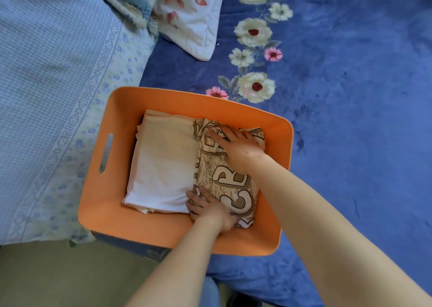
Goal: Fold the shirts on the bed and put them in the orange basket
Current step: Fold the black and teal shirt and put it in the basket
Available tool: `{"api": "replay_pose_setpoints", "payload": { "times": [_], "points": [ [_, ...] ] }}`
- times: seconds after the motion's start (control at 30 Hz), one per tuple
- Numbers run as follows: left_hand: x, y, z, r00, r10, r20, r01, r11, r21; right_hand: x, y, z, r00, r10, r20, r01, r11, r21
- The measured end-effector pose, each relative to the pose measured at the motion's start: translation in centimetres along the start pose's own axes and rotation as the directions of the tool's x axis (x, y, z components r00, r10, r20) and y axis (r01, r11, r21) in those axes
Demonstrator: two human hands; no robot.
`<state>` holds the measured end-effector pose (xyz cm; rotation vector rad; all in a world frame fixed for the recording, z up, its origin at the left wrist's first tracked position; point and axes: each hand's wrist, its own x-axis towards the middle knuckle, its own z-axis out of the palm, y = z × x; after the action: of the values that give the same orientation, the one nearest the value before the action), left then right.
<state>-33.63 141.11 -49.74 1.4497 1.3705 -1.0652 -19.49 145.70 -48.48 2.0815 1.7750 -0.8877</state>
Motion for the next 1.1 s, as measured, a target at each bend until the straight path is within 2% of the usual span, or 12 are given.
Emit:
{"api": "replay_pose_setpoints", "payload": {
  "times": [0.13,0.2,0.37,0.53,0.6,0.7,0.83,0.97,1.1],
  "points": [
    [-1.6,-1.0,-0.6,0.996,0.071,-0.049,-0.069,0.996,0.049,-5.0,-0.7,-0.8,0.991,0.017,-0.135,-0.027,0.997,-0.074],
    [-2.6,-1.3,-0.5,0.982,0.158,-0.103,-0.152,0.986,0.066,-7.8,-0.9,-1.1,0.982,0.032,-0.184,-0.051,0.993,-0.104],
    [-9.9,-0.7,0.5,0.838,0.422,-0.347,-0.399,0.907,0.139,-16.9,-1.3,-2.4,0.950,0.108,-0.294,-0.122,0.992,-0.029],
    [-16.8,1.9,4.2,0.724,0.559,-0.404,-0.471,0.828,0.303,-28.5,0.7,-1.7,0.920,0.270,-0.283,-0.260,0.963,0.072],
    [-19.1,3.6,6.0,0.690,0.614,-0.384,-0.494,0.787,0.370,-32.8,2.2,-0.8,0.898,0.340,-0.281,-0.323,0.941,0.106],
    [-24.3,7.3,12.0,0.622,0.722,-0.303,-0.540,0.676,0.502,-42.7,5.0,2.6,0.821,0.505,-0.268,-0.459,0.862,0.216],
    [-28.8,11.4,18.8,0.556,0.801,-0.223,-0.563,0.561,0.607,-52.0,8.3,6.7,0.725,0.644,-0.245,-0.568,0.760,0.316],
    [-34.2,16.8,28.3,0.434,0.896,-0.095,-0.603,0.367,0.708,-63.6,12.5,11.0,0.574,0.789,-0.221,-0.687,0.610,0.395],
    [-40.1,22.4,37.3,0.283,0.956,0.070,-0.622,0.128,0.773,-74.2,15.6,14.2,0.419,0.886,-0.199,-0.771,0.463,0.438]
  ]
}}
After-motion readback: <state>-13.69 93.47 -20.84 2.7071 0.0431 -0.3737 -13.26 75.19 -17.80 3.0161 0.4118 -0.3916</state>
